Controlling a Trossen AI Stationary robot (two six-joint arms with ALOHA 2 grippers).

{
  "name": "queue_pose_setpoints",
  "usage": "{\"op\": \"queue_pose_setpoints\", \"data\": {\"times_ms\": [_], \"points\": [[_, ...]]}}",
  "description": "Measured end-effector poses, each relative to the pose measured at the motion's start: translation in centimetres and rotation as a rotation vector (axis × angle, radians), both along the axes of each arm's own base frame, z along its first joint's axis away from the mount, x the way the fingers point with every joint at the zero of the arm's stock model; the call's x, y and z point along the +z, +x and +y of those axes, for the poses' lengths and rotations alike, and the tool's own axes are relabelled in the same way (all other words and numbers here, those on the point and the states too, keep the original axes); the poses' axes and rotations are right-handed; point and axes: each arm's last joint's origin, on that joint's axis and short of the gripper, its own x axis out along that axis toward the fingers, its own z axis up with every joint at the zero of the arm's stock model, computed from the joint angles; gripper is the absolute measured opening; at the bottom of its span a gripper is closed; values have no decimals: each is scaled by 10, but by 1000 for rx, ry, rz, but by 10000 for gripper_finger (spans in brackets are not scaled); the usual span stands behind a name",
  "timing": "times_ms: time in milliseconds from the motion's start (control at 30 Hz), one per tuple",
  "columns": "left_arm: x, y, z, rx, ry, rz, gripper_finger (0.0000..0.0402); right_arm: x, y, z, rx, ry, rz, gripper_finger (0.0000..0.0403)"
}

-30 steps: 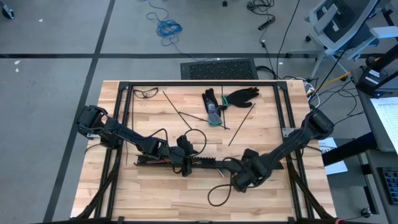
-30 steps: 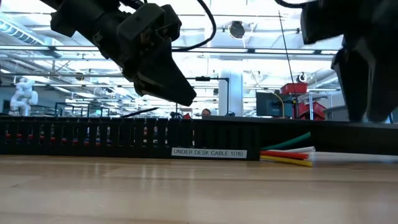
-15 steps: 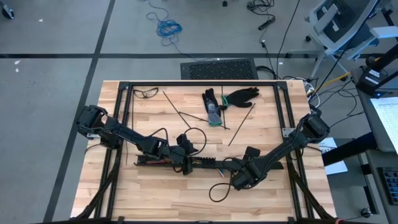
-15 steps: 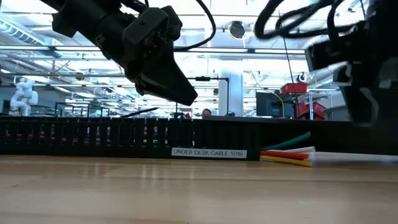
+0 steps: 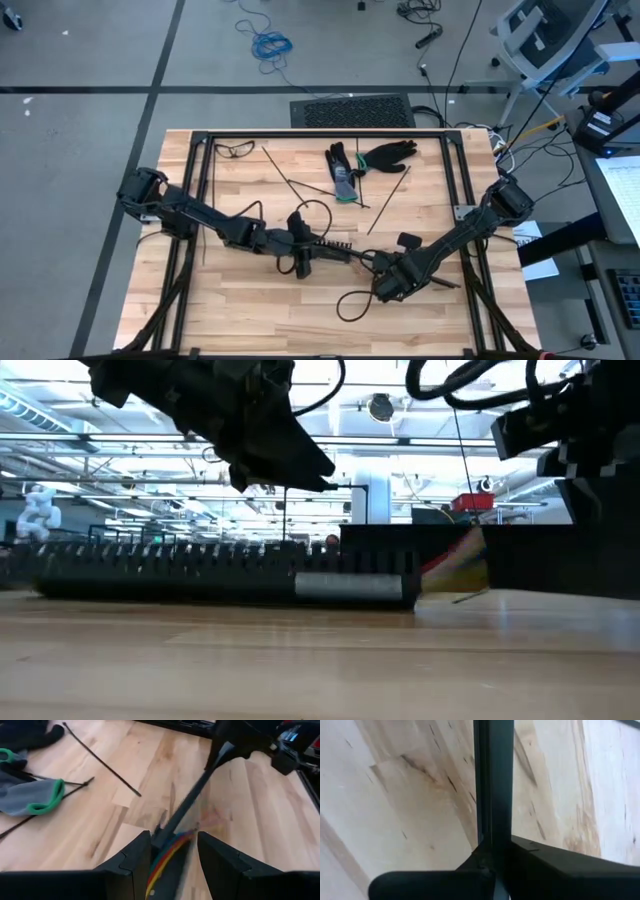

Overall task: Ziptie cables
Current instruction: Close the black cable duct

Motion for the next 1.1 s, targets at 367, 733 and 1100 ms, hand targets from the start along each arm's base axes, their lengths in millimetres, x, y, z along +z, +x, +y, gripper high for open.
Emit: {"op": "queue_pose_setpoints", "data": {"times_ms": [367, 733, 1100], "points": [[4, 2, 5, 3, -20, -32, 157, 19, -11, -12, -12, -125, 58, 7], [65, -4, 29, 36, -72, -334, 157, 80, 2, -44, 94, -461, 50, 7], [156, -68, 73, 163, -139, -675, 157, 64, 29, -76, 326, -750, 167, 7]]}}
